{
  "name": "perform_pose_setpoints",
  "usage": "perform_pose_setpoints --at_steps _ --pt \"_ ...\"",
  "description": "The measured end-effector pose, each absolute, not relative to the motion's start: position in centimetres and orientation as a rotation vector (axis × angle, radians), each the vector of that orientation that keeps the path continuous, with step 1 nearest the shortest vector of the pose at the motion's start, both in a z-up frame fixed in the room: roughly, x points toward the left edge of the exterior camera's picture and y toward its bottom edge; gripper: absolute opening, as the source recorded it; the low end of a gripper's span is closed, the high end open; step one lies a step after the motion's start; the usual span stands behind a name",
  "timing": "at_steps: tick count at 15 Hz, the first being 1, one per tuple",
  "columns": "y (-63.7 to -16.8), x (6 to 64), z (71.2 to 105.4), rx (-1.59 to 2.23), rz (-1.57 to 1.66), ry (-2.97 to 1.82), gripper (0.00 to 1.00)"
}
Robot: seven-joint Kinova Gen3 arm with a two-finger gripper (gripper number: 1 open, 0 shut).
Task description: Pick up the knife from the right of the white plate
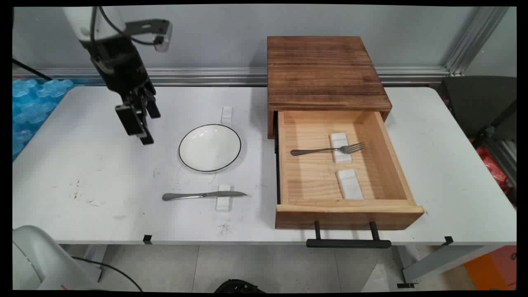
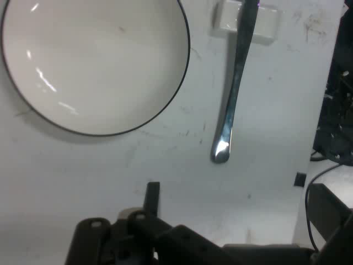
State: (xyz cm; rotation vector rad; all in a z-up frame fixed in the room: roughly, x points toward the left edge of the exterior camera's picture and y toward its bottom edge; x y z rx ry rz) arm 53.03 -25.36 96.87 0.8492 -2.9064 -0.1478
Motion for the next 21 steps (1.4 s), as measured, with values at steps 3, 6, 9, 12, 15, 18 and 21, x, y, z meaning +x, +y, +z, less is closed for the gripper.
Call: perform_pose_setpoints --at_steps 3,6,9,12,15,18,21 --pt "-24.7 52.4 94.4 0.856 -0.142 -2.892 1.00" --pt "-24.0 51.9 92.5 0.863 -0.138 -2.886 1.00" --pt "-23.3 51.6 90.7 0.857 -0.130 -2.886 1.00" --pt "-22.9 51.3 89.1 0.829 -0.121 -2.891 1.00" --pt "-22.2 50.8 87.2 0.772 -0.111 -2.903 1.00" --pt "-21.5 50.3 85.6 0.725 -0.100 -2.916 1.00" --pt "-20.9 49.8 84.1 0.696 -0.082 -2.927 1.00"
